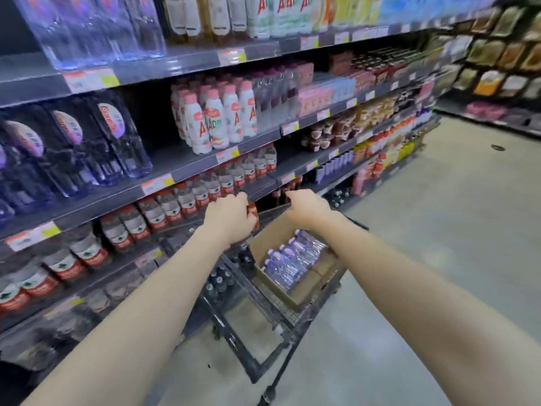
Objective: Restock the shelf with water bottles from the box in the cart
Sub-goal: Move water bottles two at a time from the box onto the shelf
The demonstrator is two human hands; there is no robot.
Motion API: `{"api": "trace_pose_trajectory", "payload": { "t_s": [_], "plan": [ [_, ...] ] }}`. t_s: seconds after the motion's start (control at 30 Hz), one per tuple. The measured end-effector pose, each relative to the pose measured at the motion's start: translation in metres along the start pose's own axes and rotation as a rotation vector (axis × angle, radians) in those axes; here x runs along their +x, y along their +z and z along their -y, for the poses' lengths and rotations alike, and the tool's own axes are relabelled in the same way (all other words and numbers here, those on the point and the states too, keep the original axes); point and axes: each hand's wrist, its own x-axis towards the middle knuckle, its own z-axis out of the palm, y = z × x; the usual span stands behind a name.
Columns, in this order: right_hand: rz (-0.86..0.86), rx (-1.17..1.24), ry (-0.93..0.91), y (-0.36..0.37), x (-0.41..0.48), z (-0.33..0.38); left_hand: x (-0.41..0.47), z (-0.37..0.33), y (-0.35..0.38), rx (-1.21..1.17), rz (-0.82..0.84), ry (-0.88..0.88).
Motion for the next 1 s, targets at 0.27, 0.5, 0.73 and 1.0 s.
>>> {"api": "trace_pose_trajectory", "payload": {
  "t_s": [0.27,0.5,0.73,1.0],
  "plan": [
    [0.062,0.043,-0.026,0.012,0.038,-0.145,0.09,-0.113,0.056,-0.028,0.133,-0.067],
    [0.22,0.062,-0.045,0.036,0.08,-0.21,0.142,-0.147,0.106,-0.049,0.268,-0.165],
    [0.329,0.031,-0.054,0.073,0.15,-0.235,0.201,-0.114,0.164,-0.095,0.339,-0.347],
    [0.467,-0.097,-0.088,0.113,0.292,-0.243,0.271,-0.072,0.247,-0.279,0.422,-0.577]
  ]
}}
